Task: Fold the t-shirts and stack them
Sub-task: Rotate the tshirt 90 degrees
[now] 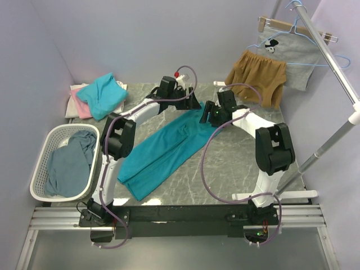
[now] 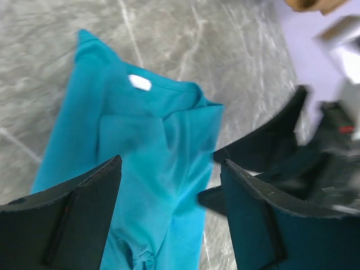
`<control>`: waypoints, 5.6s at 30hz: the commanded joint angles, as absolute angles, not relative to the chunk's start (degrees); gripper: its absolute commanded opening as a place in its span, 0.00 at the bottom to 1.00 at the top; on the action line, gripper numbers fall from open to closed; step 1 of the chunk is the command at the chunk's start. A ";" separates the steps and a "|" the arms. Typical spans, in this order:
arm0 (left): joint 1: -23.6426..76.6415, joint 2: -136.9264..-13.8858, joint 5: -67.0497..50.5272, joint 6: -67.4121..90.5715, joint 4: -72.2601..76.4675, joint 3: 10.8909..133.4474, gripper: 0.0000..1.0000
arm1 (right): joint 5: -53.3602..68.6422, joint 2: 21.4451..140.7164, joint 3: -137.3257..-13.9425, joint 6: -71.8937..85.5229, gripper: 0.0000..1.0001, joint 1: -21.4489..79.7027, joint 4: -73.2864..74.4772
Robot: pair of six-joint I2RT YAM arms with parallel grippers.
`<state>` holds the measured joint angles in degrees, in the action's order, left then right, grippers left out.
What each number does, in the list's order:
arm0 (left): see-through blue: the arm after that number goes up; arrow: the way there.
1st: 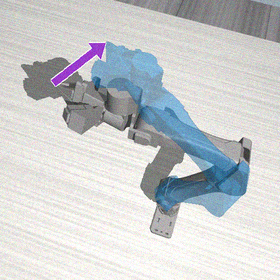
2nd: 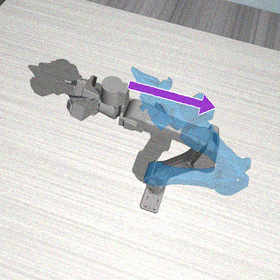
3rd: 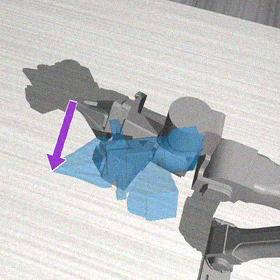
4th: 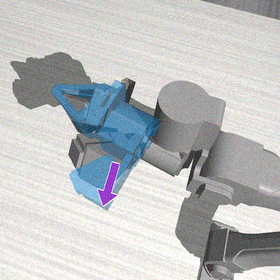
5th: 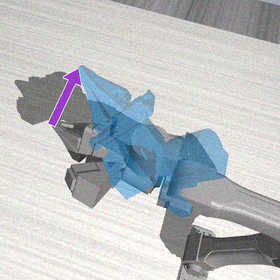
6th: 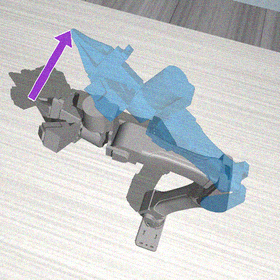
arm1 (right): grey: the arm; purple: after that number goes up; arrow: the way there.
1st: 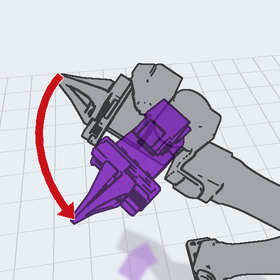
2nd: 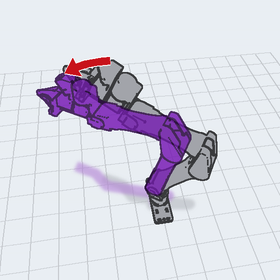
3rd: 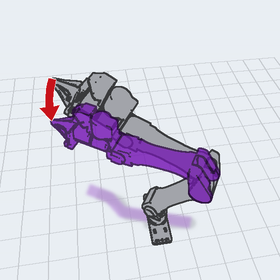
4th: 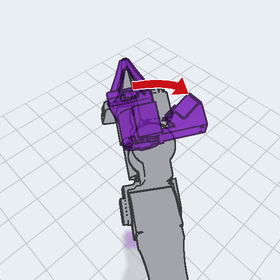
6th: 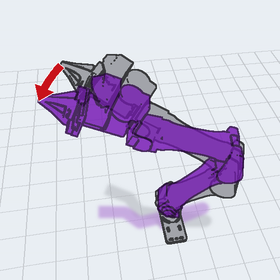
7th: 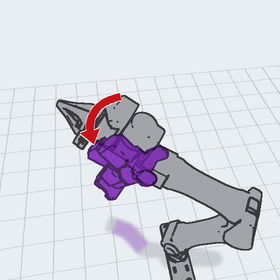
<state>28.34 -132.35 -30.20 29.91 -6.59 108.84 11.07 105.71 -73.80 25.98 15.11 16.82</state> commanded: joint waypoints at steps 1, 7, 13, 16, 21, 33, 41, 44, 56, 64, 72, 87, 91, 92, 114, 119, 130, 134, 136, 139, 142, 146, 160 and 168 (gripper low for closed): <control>28.56 -135.70 -35.94 30.41 -3.60 110.47 0.77 | 14.23 109.50 -72.33 28.21 0.74 15.82 13.45; 28.48 -139.48 -34.64 29.62 -6.06 112.24 0.76 | 8.97 112.41 -73.39 29.44 0.73 16.00 18.36; 28.39 -142.91 -28.22 27.16 -10.27 115.48 0.75 | 4.41 112.41 -71.19 30.50 0.74 16.00 21.62; 28.21 -143.35 -23.84 25.93 -10.98 115.58 0.76 | 3.08 111.80 -70.14 30.67 0.75 16.00 22.41; 26.81 -143.09 -21.45 25.31 -10.64 115.93 0.76 | 0.09 111.80 -70.31 29.44 0.75 16.00 24.52; 26.63 -142.56 -16.96 23.20 -11.87 116.37 0.76 | -2.63 112.14 -73.20 30.67 0.76 16.70 27.23; 26.63 -137.12 -14.86 25.57 -8.44 110.75 0.75 | -3.43 119.95 -89.88 29.36 0.75 16.70 34.96; 26.72 -133.52 -11.79 28.03 -6.60 105.92 0.75 | -2.99 124.17 -97.69 28.48 0.75 16.70 38.39; 26.98 -113.83 -0.18 37.88 -0.44 77.54 0.75 | 6.23 139.83 -127.41 21.45 0.77 16.70 45.71; 28.12 -102.77 3.60 40.69 -2.90 68.65 0.75 | 21.61 133.27 -124.46 19.34 0.84 13.63 29.28; 28.39 -98.18 8.61 39.73 -10.36 70.23 0.76 | 20.30 115.33 -103.38 18.54 0.86 13.18 20.13; 29.35 -78.33 12.92 48.95 -14.59 45.09 0.75 | 22.06 101.69 -73.93 20.56 0.88 33.46 20.05; 29.71 -73.66 13.45 51.59 -16.87 41.67 0.75 | 22.15 101.51 -69.53 23.55 0.88 38.92 17.58; 29.88 -72.70 13.53 52.11 -17.40 40.09 0.75 | 22.24 101.60 -69.09 24.69 0.88 39.89 16.62; 45.51 -68.29 11.78 68.28 -19.77 28.65 0.73 | 9.58 101.96 -53.64 35.50 0.89 50.01 20.74; 57.38 -71.97 13.62 73.74 -26.27 33.65 0.74 | 2.38 94.33 -47.21 38.49 0.89 50.01 25.04; 58.02 -74.09 25.82 64.72 -31.29 48.51 0.80 | -15.29 75.51 -52.11 34.38 0.93 46.42 33.93; 46.61 -74.18 25.59 53.20 -24.63 52.47 0.82 | -10.29 72.42 -54.75 30.86 0.94 30.55 28.58; 40.10 -75.58 23.65 46.19 -16.40 54.31 0.82 | -6.86 76.43 -56.85 29.19 0.94 26.12 25.76; 34.20 -83.65 20.31 40.71 -12.83 61.67 0.82 | -4.06 86.34 -64.40 27.34 0.94 21.98 25.14; 29.98 -94.81 16.54 37.37 -11.52 70.82 0.81 | -0.54 97.24 -72.93 26.54 0.94 20.39 24.09; 25.41 -107.72 8.19 37.09 -8.89 79.18 0.80 | 1.67 108.09 -83.99 27.16 0.93 19.08 23.90; 21.36 -122.77 -5.88 32.17 -2.81 88.15 0.77 | 4.39 122.33 -96.68 26.54 0.93 16.26 27.34; 19.95 -125.94 -17.83 31.03 2.10 89.39 0.73 | 6.85 125.86 -98.79 26.37 0.93 14.50 28.12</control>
